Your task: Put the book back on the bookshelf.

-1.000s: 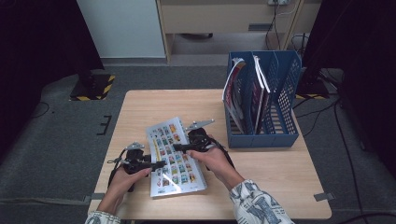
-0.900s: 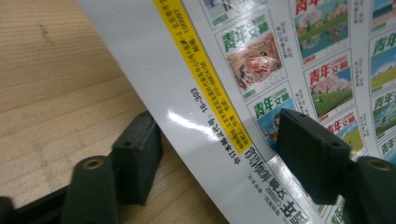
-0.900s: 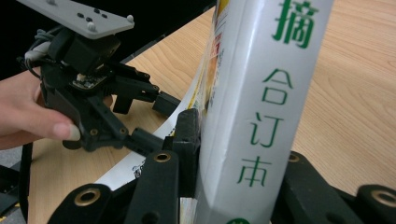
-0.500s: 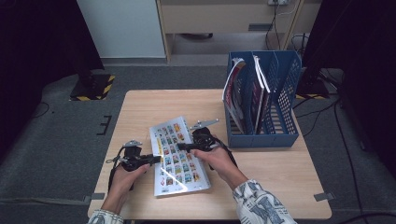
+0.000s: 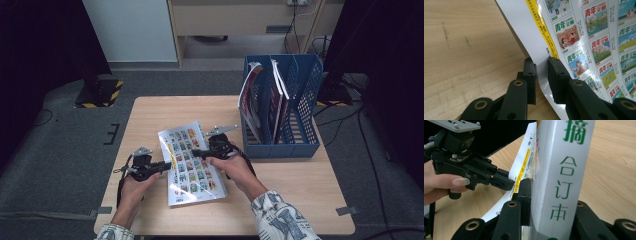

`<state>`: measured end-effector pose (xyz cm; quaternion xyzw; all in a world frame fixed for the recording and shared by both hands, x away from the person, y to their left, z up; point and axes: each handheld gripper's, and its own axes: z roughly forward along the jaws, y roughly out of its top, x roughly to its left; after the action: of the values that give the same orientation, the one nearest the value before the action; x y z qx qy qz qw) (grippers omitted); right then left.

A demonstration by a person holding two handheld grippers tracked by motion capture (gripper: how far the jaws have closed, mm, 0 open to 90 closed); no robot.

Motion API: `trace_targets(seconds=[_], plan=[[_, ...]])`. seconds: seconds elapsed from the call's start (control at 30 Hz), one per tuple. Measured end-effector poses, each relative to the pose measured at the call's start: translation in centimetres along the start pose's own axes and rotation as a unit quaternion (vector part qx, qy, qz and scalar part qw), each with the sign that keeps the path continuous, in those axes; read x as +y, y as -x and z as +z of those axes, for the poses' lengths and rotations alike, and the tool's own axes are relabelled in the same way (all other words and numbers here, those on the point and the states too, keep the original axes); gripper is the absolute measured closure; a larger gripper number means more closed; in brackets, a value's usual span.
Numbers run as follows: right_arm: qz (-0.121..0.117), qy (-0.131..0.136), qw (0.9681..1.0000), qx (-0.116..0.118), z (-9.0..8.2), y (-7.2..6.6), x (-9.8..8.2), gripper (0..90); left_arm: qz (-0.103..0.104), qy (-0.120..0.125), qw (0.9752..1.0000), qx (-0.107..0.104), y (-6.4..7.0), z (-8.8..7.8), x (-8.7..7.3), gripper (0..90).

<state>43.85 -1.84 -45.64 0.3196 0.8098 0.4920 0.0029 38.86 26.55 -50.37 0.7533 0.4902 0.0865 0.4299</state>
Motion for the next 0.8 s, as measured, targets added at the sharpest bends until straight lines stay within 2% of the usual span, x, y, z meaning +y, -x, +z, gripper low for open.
trace_targets(seconds=[0.2, 0.6, 0.8], plan=[[-0.014, 0.013, 0.9998, -0.005, -0.5, -0.1, 0.7, 73.5, 0.01, 0.026, 0.9995, 0.013, 0.3, -0.6, 0.6, 77.2], [-0.04, 0.002, 0.9991, -0.016, -0.5, -0.1, 1.7, 73.5, 0.024, 0.039, 0.9986, 0.025, 0.3, -0.8, 1.3, 77.5], [-0.036, 0.0, 0.9992, -0.015, -0.1, 0.3, 2.3, 73.5, 0.024, 0.04, 0.9985, 0.029, -0.2, -0.7, 1.8, 77.6]])
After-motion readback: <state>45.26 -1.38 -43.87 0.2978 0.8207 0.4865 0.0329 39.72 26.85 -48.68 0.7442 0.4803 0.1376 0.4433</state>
